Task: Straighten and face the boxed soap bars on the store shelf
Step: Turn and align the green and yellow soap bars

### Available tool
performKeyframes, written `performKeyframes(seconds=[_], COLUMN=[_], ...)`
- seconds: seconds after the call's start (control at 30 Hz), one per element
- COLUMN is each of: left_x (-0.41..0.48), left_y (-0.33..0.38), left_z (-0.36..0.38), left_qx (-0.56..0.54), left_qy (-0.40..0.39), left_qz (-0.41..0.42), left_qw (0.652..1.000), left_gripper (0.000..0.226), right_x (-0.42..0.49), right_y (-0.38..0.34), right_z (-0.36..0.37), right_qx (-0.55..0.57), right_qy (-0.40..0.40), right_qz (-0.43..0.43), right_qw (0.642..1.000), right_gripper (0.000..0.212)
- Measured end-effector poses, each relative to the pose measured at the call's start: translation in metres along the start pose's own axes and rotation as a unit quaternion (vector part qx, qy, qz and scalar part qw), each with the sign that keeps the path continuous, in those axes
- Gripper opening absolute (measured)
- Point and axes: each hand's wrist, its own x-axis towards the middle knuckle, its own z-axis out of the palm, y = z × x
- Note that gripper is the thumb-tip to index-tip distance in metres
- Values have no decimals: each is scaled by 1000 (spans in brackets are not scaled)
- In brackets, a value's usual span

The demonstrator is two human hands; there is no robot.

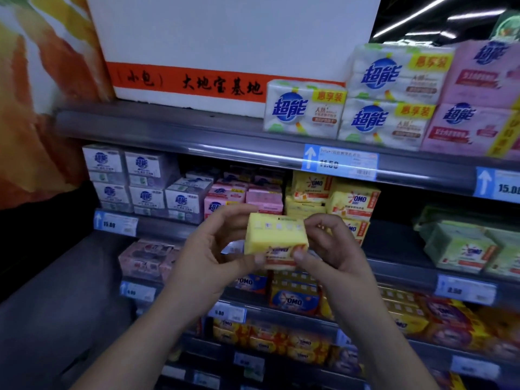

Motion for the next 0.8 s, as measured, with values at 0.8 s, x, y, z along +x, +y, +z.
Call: performKeyframes(seconds=[0.8], left_x=[21], left_y=[-18], left_z=[-18], left_qx=[-92], left_qy=[24], left_qz=[-16], left_qw=[995], left_gripper=[35], right_x=[13], right_y=[-1], right_z=[35], right_qx=[-35], right_qy=[127], right_qz=[-29], right_qw=[991], right_gripper=[45])
